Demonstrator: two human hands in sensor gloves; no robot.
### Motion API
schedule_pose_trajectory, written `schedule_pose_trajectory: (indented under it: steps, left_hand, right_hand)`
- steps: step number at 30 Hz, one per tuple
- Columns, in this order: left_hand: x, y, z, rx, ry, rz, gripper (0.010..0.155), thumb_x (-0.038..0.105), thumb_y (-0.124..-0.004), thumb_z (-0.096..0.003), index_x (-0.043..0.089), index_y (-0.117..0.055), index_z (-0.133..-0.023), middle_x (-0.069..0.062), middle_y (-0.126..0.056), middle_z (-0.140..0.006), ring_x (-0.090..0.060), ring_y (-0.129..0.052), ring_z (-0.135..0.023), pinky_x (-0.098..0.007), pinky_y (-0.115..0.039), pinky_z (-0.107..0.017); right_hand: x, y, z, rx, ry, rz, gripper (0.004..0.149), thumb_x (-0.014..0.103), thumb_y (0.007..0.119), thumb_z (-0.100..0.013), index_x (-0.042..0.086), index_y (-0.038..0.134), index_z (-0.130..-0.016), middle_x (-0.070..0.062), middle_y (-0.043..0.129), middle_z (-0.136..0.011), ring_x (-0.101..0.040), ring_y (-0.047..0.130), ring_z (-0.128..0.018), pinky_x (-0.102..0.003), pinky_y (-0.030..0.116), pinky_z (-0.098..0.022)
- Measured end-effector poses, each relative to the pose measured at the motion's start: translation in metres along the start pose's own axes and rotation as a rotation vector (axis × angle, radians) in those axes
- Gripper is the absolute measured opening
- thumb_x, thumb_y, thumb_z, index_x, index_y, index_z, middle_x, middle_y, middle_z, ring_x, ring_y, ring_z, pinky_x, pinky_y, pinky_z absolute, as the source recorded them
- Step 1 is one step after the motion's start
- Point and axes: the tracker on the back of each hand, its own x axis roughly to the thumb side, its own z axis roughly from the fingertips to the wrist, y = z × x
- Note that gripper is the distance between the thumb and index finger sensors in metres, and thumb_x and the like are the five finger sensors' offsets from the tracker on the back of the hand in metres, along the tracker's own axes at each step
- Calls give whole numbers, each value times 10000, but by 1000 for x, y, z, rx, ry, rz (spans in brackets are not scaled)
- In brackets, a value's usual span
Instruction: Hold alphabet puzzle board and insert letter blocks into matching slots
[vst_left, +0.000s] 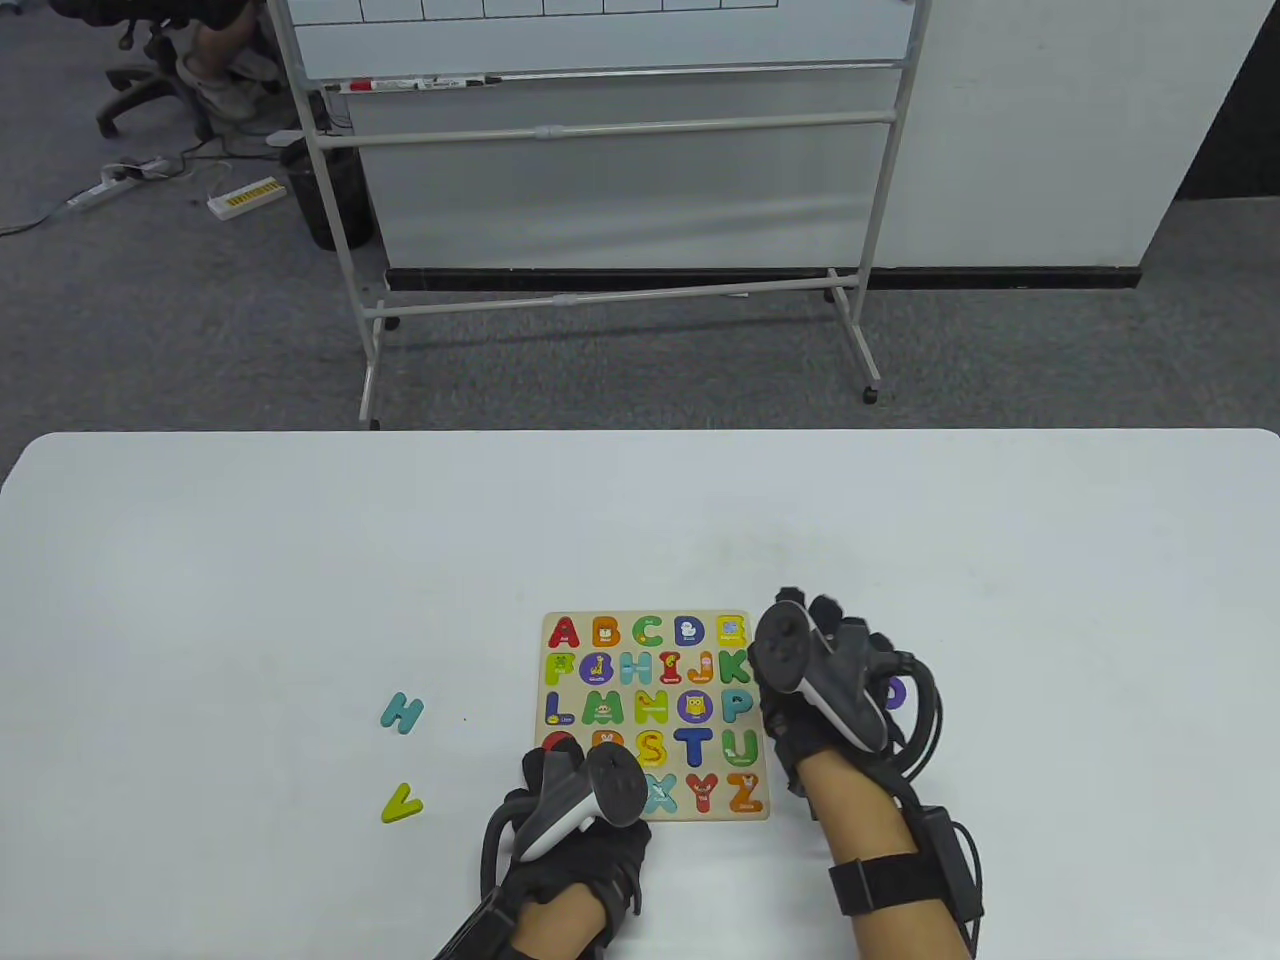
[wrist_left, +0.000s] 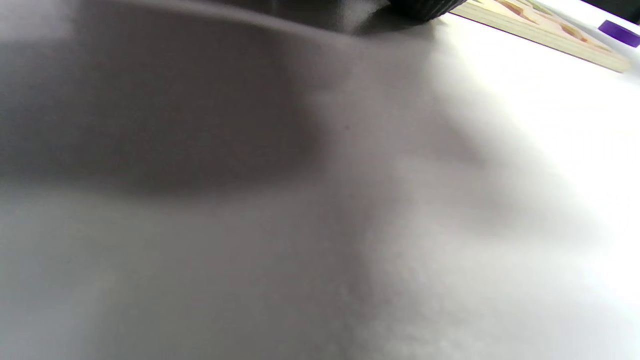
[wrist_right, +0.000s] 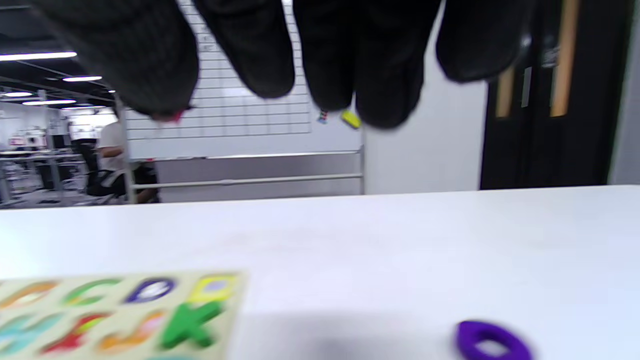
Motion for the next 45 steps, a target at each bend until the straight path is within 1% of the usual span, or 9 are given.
schedule_pose_trajectory:
  steps: [4, 6, 9, 12, 16, 21, 28, 35, 45]
  left_hand:
    - [0, 0, 0, -1, 0, 3, 811, 462, -521, -556, 67, -13, -1050, -317, 91, -1039, -618, 65, -910, -726, -164, -617]
    - [0, 0, 0, 0, 0, 0, 811, 463, -521, -555, 68, -14, -1050, -317, 90, -1039, -619, 64, -910, -726, -165, -617]
    - [0, 0, 0, -1, 2, 0, 811, 463, -519, -556, 67, -13, -1050, -318, 92, -1038, -619, 64, -910, -726, -164, -617]
    - [0, 0, 0, -3, -1, -3, 814, 466, -521, -556, 66, -13, -1050, -318, 90, -1038, -619, 63, -910, -726, -167, -617]
    - [0, 0, 0, -2, -1, -2, 814, 467, -520, -555, 68, -11, -1050, -317, 92, -1039, -617, 64, -911, -725, -166, -618]
    - [0, 0, 0, -5, -1, -1, 813, 467, -520, -556, 69, -10, -1049, -316, 94, -1038, -617, 67, -909, -725, -163, -618]
    - [0, 0, 0, -2, -3, -5, 814, 470, -515, -554, 71, -4, -1047, -314, 97, -1037, -615, 69, -909, -723, -162, -618]
    - [0, 0, 0, -3, 0, -7, 815, 473, -512, -554, 72, -2, -1047, -313, 100, -1037, -615, 70, -909, -723, -161, -618]
    - [0, 0, 0, -9, 2, -7, 816, 475, -509, -554, 71, 5, -1042, -307, 105, -1034, -611, 76, -909, -722, -157, -619]
  right_hand:
    - [-36, 1, -20, 69, -23, 33, 768, 493, 838, -451, 262, 550, -1124, -119, 470, -1192, -422, 635, -1059, -648, 551, -702]
    - [-54, 14, -26, 189, 0, 31, 792, 488, 838, -457, 273, 497, -1139, -117, 414, -1206, -442, 577, -1079, -666, 509, -716]
    - [-72, 41, -26, 312, 62, -5, 771, 454, 850, -457, 283, 513, -1130, -121, 463, -1194, -455, 628, -1050, -665, 530, -709]
    - [-80, 67, -23, 296, 66, 19, 747, 435, 862, -446, 285, 562, -1112, -137, 514, -1173, -436, 674, -1021, -616, 603, -674]
    - [-82, 81, -22, 310, 94, 74, 719, 429, 856, -448, 284, 592, -1100, -123, 539, -1156, -398, 671, -999, -589, 604, -672]
    - [-80, 83, -22, 291, 101, 124, 682, 404, 857, -449, 278, 636, -1081, -120, 616, -1127, -396, 774, -935, -551, 674, -627]
    - [-77, 83, -21, 207, 52, 152, 592, 312, 889, -423, 189, 791, -993, -182, 813, -973, -333, 988, -691, -452, 814, -473]
    - [-68, 74, -20, 187, 6, 77, 591, 327, 898, -424, 171, 801, -986, -173, 825, -964, -319, 995, -682, -473, 811, -478]
    - [2, 50, -3, 103, -315, -25, 587, 312, 926, -407, 172, 828, -969, -187, 867, -944, -302, 1024, -654, -501, 817, -487]
